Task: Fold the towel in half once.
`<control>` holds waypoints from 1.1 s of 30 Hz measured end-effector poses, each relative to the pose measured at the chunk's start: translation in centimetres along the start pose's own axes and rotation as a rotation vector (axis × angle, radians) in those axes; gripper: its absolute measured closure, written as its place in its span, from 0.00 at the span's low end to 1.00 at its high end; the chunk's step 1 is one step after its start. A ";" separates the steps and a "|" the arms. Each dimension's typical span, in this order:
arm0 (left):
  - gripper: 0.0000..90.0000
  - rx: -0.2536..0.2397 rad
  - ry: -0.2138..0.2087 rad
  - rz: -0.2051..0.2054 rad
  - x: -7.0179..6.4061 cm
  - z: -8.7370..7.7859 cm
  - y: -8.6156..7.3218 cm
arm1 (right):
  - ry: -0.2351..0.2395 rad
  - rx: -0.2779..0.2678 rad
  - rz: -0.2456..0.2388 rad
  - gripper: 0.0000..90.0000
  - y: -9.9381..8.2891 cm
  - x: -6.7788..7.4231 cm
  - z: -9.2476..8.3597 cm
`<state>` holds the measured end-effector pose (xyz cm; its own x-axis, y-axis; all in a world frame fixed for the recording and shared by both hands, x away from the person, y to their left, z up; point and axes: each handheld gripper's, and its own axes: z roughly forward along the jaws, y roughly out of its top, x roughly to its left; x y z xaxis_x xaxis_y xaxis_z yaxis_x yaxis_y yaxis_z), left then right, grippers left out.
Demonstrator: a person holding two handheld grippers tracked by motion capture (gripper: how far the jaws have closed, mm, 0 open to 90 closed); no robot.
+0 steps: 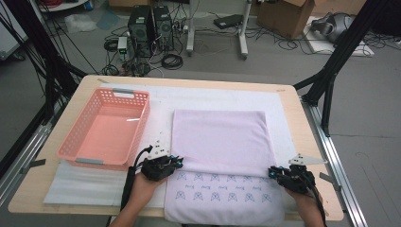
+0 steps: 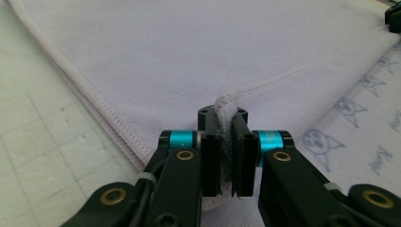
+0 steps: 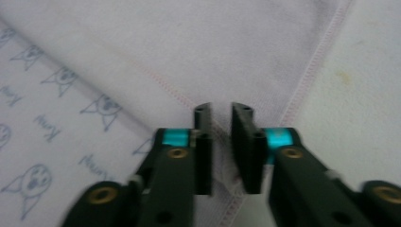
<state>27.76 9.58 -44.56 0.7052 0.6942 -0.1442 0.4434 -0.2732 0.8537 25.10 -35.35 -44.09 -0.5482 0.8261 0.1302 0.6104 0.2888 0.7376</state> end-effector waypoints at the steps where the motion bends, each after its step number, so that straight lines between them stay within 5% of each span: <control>1: 0.94 -0.006 0.001 0.006 -0.1 -0.2 0.0 | -0.005 0.001 -0.009 0.96 0.0 0.1 -0.1; 11: 0.93 -0.069 -0.035 -0.002 -0.6 -2.6 -0.7 | 0.019 -0.027 -0.015 0.97 -0.4 0.7 -1.5; 33: 0.93 -0.077 -0.033 0.004 -4.2 -6.0 -3.8 | 0.059 -0.041 -0.050 0.98 -3.8 4.0 -5.6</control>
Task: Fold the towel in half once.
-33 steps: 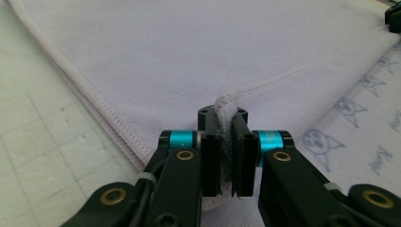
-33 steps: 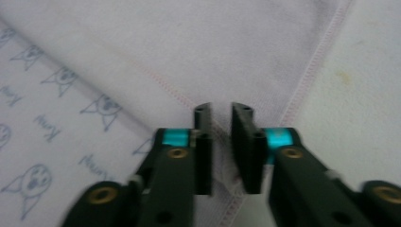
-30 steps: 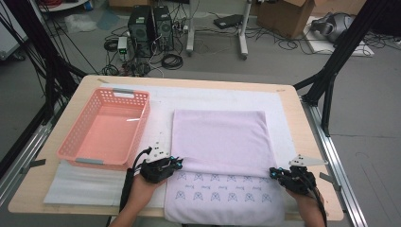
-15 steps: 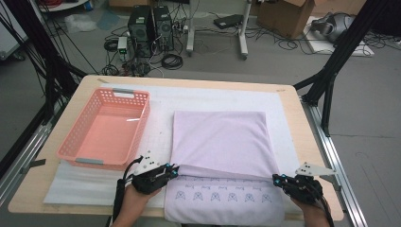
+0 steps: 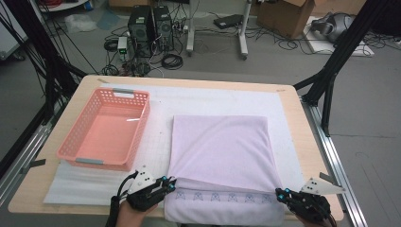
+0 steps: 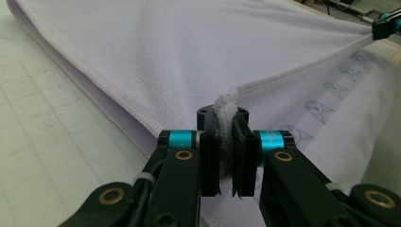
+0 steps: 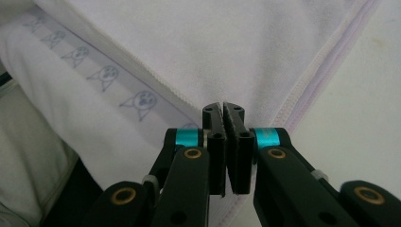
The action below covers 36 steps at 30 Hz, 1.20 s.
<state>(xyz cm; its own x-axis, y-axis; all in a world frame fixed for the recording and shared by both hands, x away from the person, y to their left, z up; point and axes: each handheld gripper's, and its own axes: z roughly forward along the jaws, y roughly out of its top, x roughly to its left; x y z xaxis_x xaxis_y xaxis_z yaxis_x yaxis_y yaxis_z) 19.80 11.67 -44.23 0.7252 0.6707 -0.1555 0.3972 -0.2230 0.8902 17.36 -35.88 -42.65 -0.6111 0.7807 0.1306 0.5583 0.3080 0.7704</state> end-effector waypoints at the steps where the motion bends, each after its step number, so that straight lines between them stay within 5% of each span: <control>1: 0.93 0.001 0.002 -0.002 -0.2 -0.2 -0.1 | 0.001 -0.002 0.000 0.98 -0.1 0.1 -0.1; 20: 0.92 0.003 0.002 -0.024 -3.8 -3.6 -2.6 | 0.037 0.006 -0.008 0.98 -2.6 3.1 -2.9; 27: 0.92 0.036 -0.017 -0.028 -4.0 -3.7 -3.3 | 0.043 0.029 -0.018 0.98 -3.2 4.1 -3.8; 29: 0.85 0.049 -0.051 -0.048 -3.8 -3.6 -3.1 | 0.035 0.045 -0.020 0.98 -3.3 4.2 -3.8; 31: 0.63 0.036 -0.053 -0.080 -3.3 -3.5 -2.8 | 0.042 0.063 -0.011 0.95 -3.4 4.1 -3.5; 32: 0.54 0.022 -0.049 -0.097 -3.1 -3.6 -2.5 | 0.040 0.064 0.003 0.82 -3.4 4.0 -3.4; 33: 0.51 0.006 -0.043 -0.101 -2.8 -3.7 -2.3 | 0.025 0.054 0.017 0.71 -3.4 3.8 -3.3; 36: 0.51 -0.024 -0.018 -0.107 -2.2 -3.8 -1.8 | 0.020 0.007 0.059 0.68 -3.0 3.2 -3.4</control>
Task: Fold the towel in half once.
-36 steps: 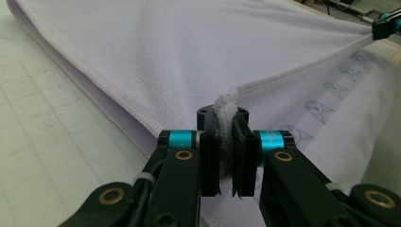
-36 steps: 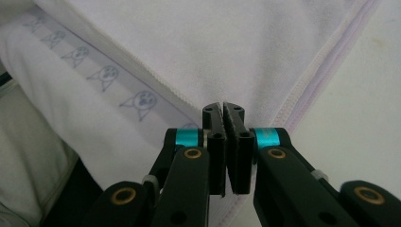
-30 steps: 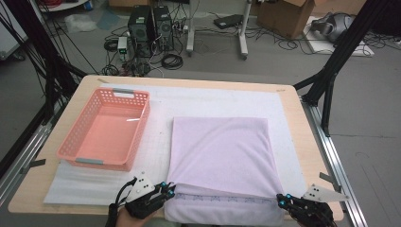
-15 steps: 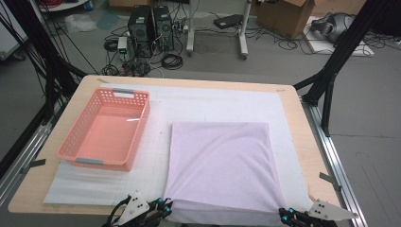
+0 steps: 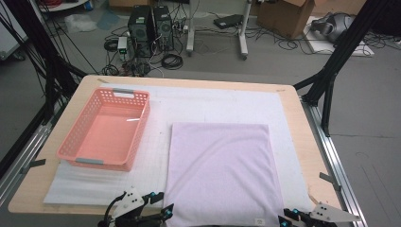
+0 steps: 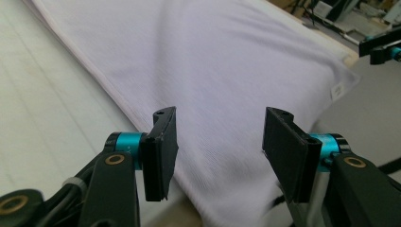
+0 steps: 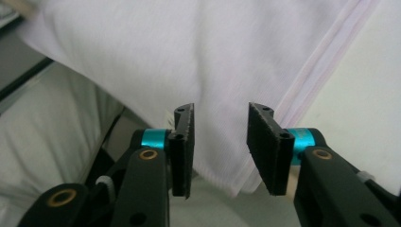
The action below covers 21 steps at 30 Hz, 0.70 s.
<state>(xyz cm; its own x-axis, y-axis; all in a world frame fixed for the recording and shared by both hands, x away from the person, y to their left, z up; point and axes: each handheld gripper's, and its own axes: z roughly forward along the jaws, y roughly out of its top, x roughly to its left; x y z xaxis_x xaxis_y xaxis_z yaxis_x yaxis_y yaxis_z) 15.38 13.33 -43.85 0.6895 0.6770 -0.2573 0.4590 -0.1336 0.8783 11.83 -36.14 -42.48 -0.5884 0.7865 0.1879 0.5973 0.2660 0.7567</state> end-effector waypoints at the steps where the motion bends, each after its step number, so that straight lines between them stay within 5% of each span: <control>1: 0.51 -0.004 0.009 -0.002 0.2 0.1 0.1 | -0.009 -0.008 0.007 0.68 0.1 -0.1 0.0; 11: 0.53 -0.011 0.043 -0.020 2.8 1.9 1.7 | -0.173 -0.040 0.048 0.86 1.5 -2.4 1.6; 21: 0.54 -0.006 0.045 -0.014 5.5 4.6 3.6 | -0.211 -0.021 0.074 0.85 4.3 -5.1 5.7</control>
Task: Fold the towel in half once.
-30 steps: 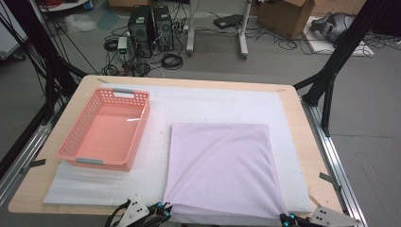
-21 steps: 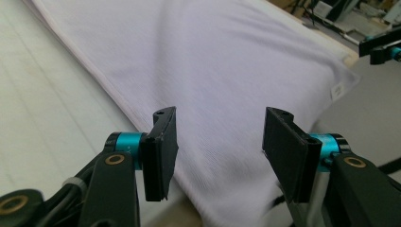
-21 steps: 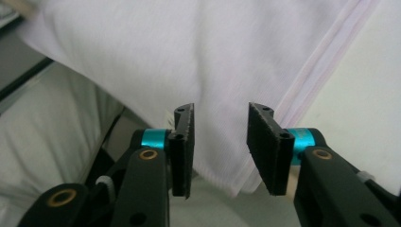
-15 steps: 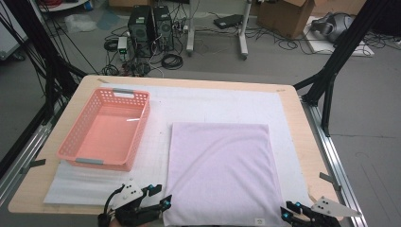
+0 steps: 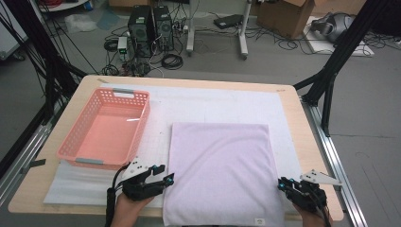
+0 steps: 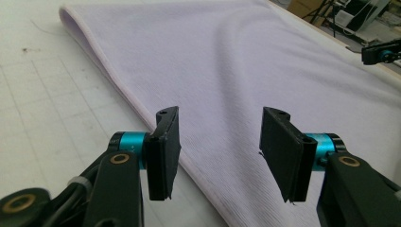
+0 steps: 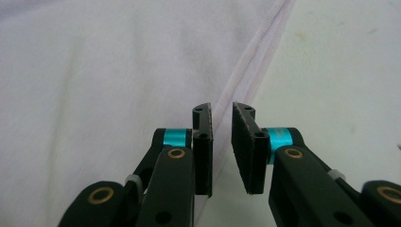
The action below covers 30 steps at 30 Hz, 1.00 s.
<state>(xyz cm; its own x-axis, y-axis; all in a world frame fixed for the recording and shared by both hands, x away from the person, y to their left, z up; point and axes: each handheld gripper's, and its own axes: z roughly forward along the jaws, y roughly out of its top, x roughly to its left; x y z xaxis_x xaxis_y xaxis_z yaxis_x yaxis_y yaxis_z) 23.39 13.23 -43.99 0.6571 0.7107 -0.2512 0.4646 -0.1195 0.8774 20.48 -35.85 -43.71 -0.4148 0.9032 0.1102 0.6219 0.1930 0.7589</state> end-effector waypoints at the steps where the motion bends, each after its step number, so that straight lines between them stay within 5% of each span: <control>1: 0.54 -0.004 -0.002 -0.005 0.3 0.3 0.2 | 0.009 0.002 0.004 0.84 0.3 -0.1 0.5; 4: 0.54 0.002 -0.001 -0.008 1.1 1.0 0.7 | 0.023 0.023 0.023 0.80 0.9 -0.4 1.9; 8: 0.54 0.012 -0.001 -0.008 1.9 2.2 1.3 | 0.048 0.049 0.006 0.93 1.5 -0.7 2.8; 16: 0.54 0.036 0.011 -0.014 2.9 4.1 2.3 | -0.002 0.102 0.012 0.98 1.0 -1.0 0.8; 21: 0.54 0.057 0.045 -0.026 3.2 4.6 2.4 | -0.013 0.113 0.006 0.95 1.0 -1.0 0.9; 25: 0.58 0.081 0.085 -0.022 3.2 5.2 2.5 | -0.014 0.070 0.016 0.83 1.1 -1.2 0.7; 30: 0.63 0.104 0.167 -0.051 4.0 6.2 2.8 | -0.020 0.042 0.027 0.83 1.4 -1.4 0.8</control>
<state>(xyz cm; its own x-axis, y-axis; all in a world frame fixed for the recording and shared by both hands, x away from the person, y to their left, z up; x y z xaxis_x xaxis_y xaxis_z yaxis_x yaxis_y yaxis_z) 31.02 11.41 -45.07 0.5278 0.8216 -0.2156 0.5596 -0.1453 0.8160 22.46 -36.51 -43.30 -0.3842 0.9158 0.1174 0.6605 0.1837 0.7280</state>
